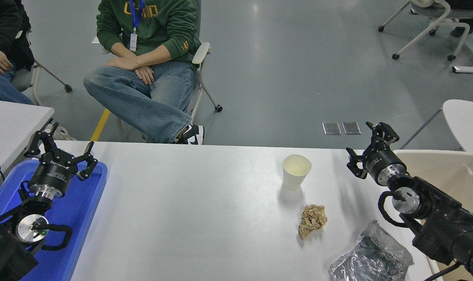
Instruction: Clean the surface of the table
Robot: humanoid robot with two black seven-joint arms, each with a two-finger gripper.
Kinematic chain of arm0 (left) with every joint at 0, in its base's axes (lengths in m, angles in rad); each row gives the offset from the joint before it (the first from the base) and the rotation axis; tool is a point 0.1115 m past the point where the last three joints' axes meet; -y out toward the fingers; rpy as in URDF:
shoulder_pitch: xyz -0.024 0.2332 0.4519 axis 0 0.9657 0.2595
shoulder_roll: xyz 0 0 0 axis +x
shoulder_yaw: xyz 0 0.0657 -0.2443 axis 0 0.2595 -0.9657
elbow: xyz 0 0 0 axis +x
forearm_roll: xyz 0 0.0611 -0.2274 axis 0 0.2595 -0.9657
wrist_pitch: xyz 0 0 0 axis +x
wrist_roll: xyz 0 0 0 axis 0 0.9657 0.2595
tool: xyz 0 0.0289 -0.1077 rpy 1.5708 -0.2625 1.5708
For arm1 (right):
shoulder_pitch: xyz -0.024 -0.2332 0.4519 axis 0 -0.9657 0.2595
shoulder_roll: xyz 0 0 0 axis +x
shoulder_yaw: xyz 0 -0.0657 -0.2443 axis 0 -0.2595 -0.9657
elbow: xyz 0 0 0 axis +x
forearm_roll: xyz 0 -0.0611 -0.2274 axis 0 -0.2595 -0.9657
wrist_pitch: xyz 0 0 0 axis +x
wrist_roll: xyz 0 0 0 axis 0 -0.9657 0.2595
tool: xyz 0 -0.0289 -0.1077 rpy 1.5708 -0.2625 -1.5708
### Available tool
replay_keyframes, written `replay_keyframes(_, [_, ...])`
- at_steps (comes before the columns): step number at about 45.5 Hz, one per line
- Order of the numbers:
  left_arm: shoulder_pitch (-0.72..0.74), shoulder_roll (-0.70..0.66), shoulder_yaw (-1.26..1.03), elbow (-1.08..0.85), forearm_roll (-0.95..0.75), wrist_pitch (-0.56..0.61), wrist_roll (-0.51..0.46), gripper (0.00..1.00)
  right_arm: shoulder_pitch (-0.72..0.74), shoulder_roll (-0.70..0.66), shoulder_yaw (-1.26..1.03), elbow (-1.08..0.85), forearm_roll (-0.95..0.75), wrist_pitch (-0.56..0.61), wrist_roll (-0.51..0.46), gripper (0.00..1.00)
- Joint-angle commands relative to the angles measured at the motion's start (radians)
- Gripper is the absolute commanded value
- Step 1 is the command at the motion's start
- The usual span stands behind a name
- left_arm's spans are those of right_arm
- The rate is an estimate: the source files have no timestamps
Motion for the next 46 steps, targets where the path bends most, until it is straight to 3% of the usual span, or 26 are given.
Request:
replay_keyframes(1, [0.0,0.0,-0.001,0.0,0.0,0.0,0.0,1.0,-0.022,0.006,0.001,0.0,0.0,0.0,0.012,0.98])
replay_keyframes(46, [0.0,0.0,-0.001,0.0,0.0,0.0,0.0,1.0,0.005,0.005,-0.019,-0.005,-0.002,-0.003,0.01,0.98])
